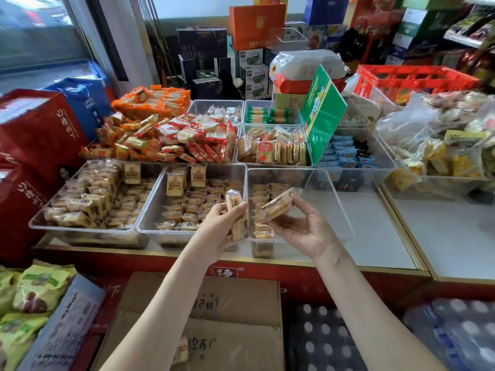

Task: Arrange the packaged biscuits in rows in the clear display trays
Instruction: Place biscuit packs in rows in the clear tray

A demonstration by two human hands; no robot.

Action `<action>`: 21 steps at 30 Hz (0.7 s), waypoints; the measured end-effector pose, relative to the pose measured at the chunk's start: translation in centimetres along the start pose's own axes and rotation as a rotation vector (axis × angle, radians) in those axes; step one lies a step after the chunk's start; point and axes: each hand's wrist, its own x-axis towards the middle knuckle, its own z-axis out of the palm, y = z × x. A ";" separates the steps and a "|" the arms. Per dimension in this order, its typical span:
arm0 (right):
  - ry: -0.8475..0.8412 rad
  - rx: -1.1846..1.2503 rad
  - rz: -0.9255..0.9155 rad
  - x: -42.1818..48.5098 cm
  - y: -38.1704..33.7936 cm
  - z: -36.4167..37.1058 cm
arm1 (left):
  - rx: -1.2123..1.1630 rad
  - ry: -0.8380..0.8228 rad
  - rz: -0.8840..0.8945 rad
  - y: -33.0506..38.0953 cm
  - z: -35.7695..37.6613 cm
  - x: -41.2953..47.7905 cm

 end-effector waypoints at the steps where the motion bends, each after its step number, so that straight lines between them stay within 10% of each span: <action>1: -0.003 -0.034 -0.025 0.3 -0.4 0.0 | 0.005 0.010 -0.003 0.0 0.0 0.4; 11: 0.467 -1.441 -0.368 12.1 -8.8 -5.8 | -0.017 0.212 -0.057 -0.4 -0.5 7.4; 21: 0.748 -1.749 -0.283 26.0 -8.2 -11.9 | 0.142 0.284 0.028 -4.8 -0.7 9.2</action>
